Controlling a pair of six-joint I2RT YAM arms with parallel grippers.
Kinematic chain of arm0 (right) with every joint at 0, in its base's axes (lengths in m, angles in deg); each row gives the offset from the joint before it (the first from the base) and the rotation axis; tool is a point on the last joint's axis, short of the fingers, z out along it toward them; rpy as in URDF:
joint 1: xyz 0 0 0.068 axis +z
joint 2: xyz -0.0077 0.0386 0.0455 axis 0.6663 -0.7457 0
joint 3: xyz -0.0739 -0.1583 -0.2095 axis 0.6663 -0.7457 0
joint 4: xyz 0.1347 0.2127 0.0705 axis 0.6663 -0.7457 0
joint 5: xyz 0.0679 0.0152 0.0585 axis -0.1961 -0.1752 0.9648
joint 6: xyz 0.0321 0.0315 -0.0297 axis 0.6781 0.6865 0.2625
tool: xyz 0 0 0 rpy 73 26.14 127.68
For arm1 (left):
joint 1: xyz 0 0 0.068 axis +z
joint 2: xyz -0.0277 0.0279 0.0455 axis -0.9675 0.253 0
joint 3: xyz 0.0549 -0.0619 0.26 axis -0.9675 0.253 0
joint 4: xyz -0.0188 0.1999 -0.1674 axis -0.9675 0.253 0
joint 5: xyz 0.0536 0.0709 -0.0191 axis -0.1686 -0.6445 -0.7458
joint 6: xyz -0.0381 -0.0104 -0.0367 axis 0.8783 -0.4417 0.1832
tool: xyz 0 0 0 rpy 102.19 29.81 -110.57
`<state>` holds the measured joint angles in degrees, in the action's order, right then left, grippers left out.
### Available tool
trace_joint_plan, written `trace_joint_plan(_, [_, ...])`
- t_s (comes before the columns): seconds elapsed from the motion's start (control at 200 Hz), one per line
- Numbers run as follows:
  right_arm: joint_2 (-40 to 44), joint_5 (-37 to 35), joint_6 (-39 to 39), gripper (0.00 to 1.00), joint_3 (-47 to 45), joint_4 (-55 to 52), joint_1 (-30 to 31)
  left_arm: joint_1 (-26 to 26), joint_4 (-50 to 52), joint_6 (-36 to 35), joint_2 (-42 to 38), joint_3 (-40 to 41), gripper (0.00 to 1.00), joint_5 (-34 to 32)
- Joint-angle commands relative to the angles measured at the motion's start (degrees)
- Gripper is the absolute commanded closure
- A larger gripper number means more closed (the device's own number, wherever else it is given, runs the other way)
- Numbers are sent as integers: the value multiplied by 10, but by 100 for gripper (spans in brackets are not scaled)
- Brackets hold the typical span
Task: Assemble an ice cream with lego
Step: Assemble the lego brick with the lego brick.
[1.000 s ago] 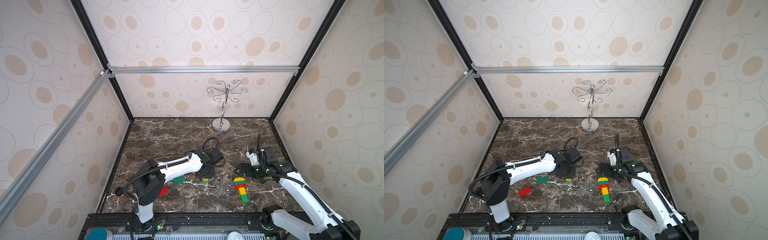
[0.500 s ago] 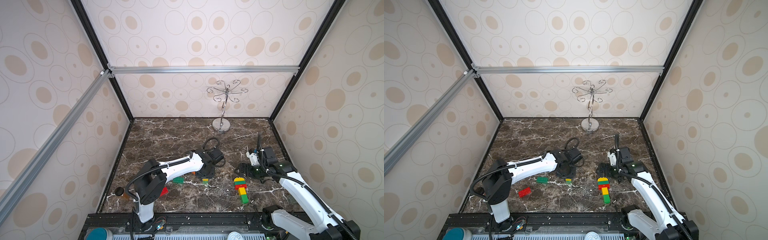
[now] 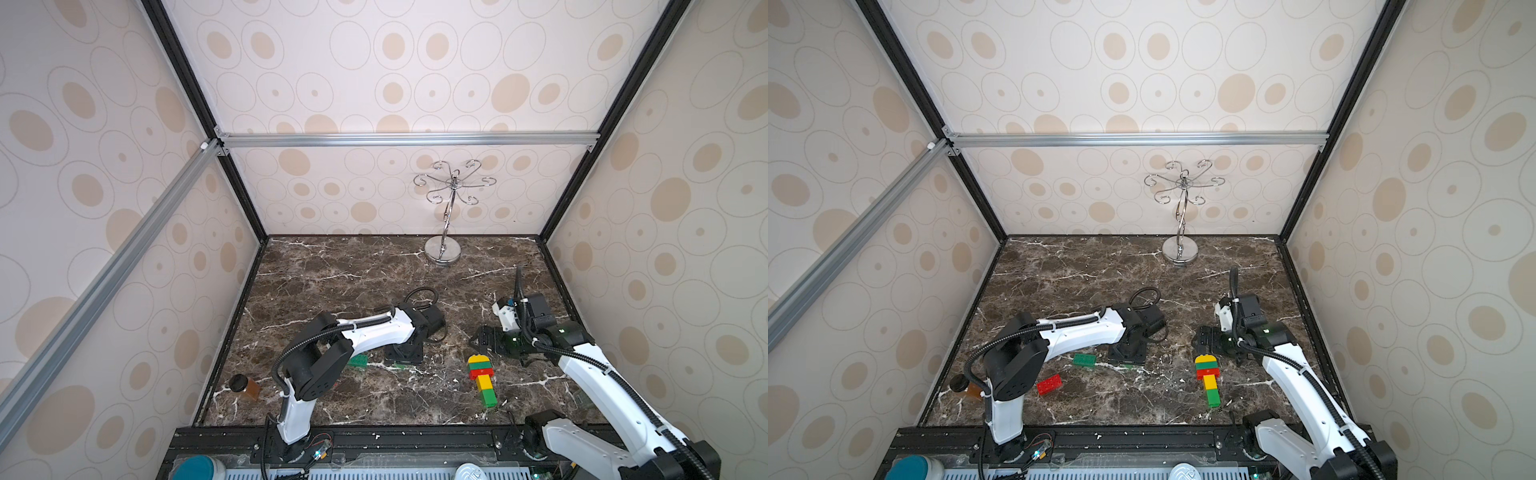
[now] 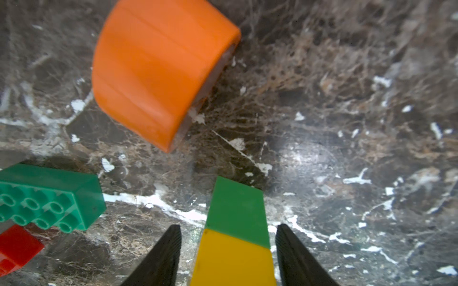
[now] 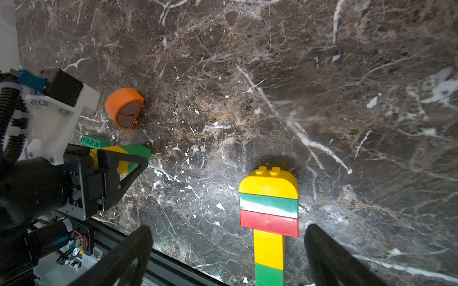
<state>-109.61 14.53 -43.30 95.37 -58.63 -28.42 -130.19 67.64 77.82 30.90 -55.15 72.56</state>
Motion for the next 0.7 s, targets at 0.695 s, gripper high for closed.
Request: trace_joint_plan(0.695, [12, -1, -5, 2, -6, -7, -4, 5, -35, 58, -82, 25, 34, 12])
